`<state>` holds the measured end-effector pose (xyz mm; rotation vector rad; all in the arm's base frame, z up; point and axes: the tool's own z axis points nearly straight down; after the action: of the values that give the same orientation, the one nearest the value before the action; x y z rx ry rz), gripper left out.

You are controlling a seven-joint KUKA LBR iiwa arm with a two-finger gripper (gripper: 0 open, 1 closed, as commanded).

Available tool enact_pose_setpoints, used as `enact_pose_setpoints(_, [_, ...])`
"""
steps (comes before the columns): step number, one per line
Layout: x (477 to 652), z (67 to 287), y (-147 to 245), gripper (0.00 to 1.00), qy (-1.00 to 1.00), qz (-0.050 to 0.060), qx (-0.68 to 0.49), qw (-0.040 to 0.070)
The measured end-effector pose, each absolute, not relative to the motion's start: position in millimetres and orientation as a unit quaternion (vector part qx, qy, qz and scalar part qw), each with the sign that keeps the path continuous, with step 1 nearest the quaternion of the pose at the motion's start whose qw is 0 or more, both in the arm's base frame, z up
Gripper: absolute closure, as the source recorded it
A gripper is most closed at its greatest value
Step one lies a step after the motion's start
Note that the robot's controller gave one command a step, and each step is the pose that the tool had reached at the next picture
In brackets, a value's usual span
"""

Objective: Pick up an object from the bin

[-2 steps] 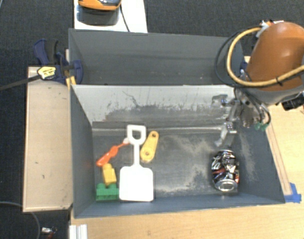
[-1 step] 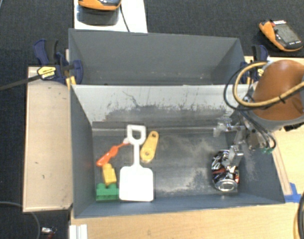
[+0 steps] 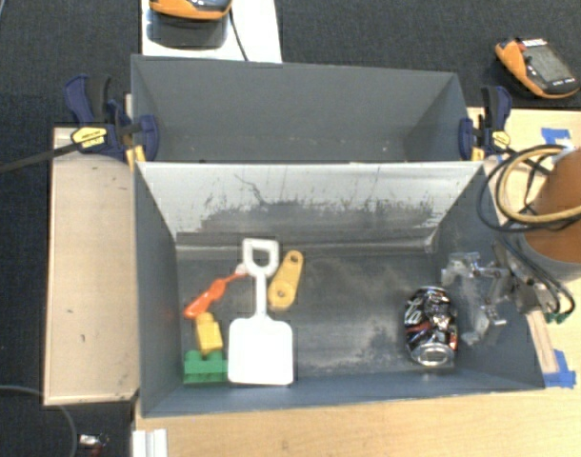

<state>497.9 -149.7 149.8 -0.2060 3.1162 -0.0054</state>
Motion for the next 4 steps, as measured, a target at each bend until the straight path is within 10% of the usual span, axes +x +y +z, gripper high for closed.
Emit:
enact_pose_setpoints(2, [494.2, 74, -141, 0.0, 0.944, -0.001, -0.33, 0.016])
enact_pose_setpoints(3, [502.6, 77, -126, 1.0, 0.84, -0.012, -0.542, 0.021])
enact_pose_setpoints(4, [502.6, 77, -126, 1.0, 0.84, -0.012, -0.542, 0.021])
